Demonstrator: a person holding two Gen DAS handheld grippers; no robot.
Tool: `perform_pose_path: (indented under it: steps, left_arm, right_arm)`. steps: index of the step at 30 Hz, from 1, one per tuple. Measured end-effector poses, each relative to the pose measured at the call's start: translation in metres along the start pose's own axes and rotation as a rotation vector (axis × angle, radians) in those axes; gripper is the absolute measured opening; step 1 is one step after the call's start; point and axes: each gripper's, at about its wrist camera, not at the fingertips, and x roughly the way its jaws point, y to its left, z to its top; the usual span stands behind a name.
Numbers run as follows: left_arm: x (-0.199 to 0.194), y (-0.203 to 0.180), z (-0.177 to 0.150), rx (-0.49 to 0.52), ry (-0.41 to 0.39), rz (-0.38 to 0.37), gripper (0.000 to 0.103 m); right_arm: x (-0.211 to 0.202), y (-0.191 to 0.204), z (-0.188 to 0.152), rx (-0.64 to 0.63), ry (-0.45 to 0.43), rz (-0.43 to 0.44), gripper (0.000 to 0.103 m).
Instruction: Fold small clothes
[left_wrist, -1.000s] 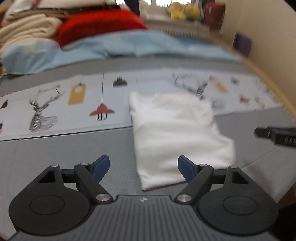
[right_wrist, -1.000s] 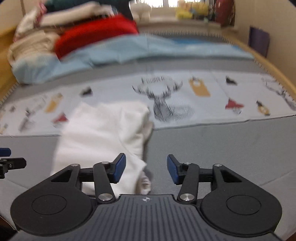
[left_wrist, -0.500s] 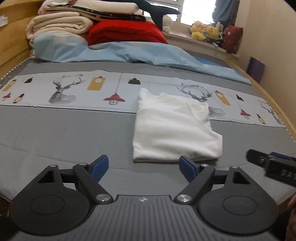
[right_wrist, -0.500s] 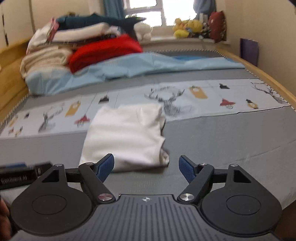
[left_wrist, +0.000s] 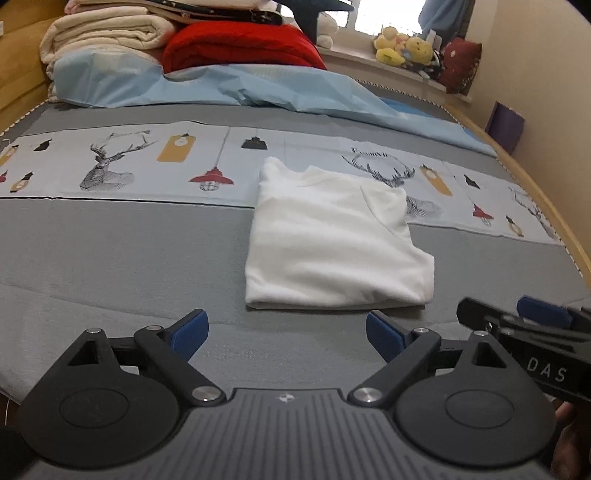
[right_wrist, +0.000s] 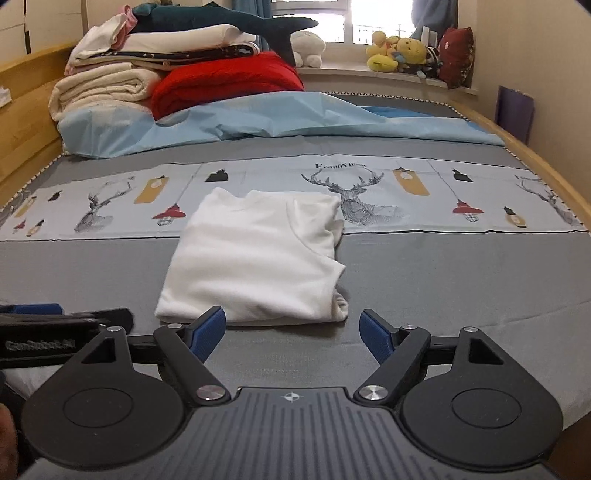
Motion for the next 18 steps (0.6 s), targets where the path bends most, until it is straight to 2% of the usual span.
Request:
perform_pose_path:
  steps: [18]
  left_arm:
    - [0.0043,-0.0054,-0.0023,0.006,0.004,0.003,0.095]
  right_arm:
    - [0.0073,-0.0031,0.0014,0.016,0.010,-0.020,0.080]
